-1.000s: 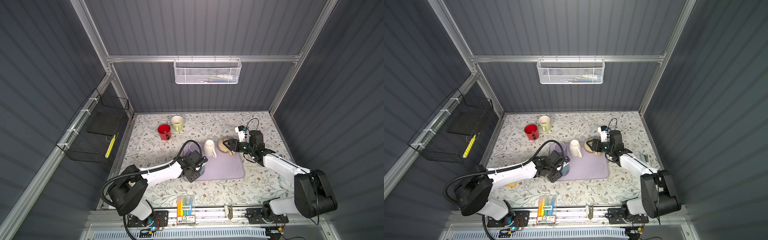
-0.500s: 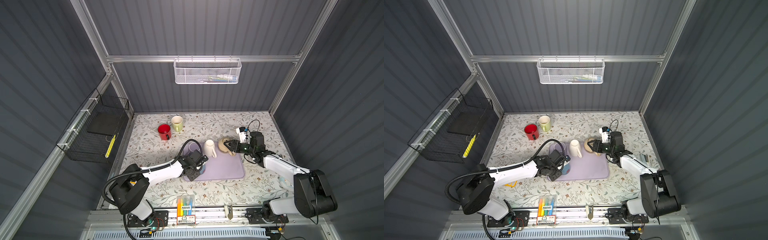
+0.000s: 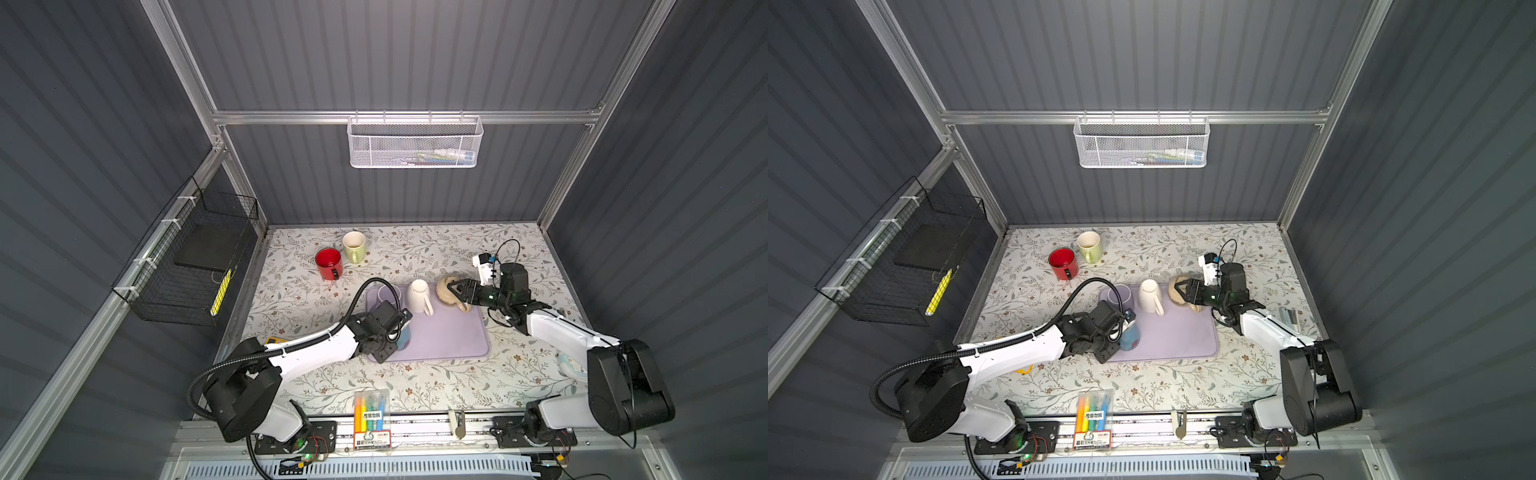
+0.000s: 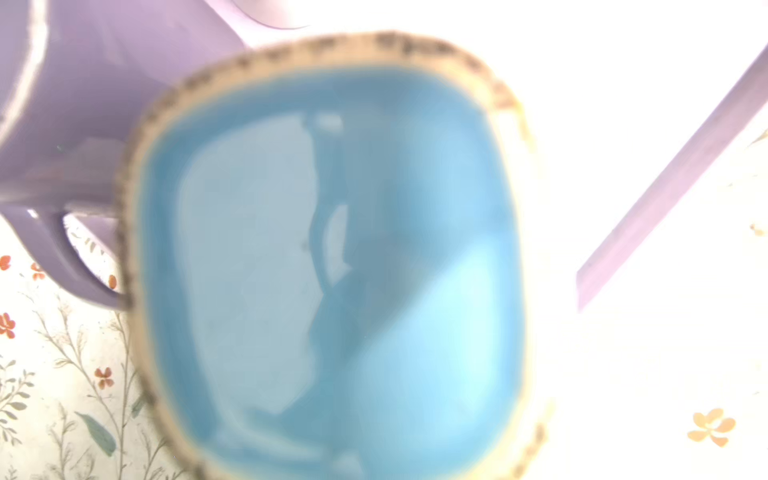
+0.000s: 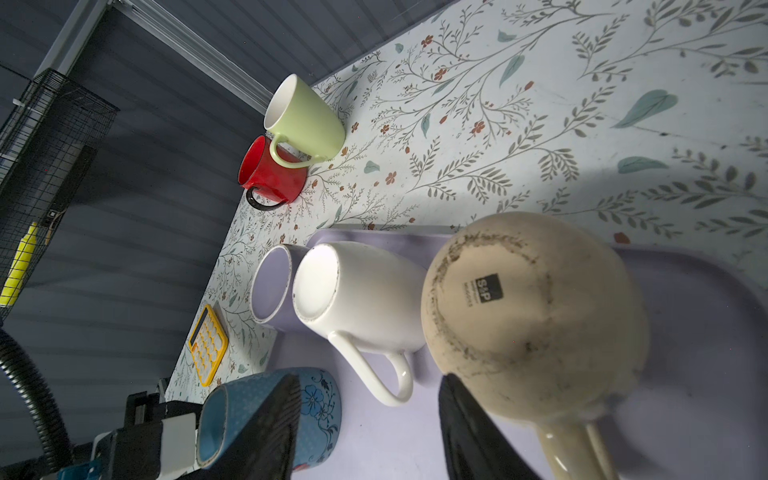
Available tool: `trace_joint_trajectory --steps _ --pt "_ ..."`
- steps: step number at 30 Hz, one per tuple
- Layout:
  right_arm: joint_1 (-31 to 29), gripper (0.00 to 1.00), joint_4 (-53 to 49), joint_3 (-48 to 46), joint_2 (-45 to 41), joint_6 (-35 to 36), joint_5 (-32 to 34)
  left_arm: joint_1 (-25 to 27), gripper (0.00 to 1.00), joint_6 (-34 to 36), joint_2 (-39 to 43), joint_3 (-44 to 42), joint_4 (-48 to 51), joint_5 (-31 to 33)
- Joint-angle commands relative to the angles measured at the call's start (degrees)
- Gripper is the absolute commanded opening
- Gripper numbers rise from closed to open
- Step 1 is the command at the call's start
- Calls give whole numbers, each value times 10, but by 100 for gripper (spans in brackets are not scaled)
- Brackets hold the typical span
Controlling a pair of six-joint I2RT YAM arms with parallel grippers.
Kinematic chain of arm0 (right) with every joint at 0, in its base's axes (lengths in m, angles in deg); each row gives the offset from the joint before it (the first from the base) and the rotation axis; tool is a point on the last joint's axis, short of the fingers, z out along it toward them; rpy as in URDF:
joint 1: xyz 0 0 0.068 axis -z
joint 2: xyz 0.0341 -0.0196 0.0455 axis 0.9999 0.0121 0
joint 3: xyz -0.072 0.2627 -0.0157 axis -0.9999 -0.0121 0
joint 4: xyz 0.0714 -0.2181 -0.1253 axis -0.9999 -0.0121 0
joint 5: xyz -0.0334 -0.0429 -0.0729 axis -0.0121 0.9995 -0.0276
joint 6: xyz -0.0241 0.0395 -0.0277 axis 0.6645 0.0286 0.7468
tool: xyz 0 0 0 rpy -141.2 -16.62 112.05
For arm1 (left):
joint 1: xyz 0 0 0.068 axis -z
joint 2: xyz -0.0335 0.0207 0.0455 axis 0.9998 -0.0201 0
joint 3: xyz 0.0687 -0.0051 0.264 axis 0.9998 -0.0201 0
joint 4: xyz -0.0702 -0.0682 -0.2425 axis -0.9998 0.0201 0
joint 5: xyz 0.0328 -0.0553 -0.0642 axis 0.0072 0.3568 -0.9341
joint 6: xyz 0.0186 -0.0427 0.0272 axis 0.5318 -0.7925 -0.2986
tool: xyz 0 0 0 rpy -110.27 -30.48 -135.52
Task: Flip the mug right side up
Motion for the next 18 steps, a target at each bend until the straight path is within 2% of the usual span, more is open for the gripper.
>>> trace_joint_trajectory --steps 1,10,18 --pt "4 56 12 -7 -9 -5 -11 1 35 -25 -10 -2 5 8" --pt "8 56 6 -5 -12 2 -12 1 33 -55 -9 6 21 11" --pt "9 56 7 -7 -13 1 -14 1 25 -43 -20 4 23 11"
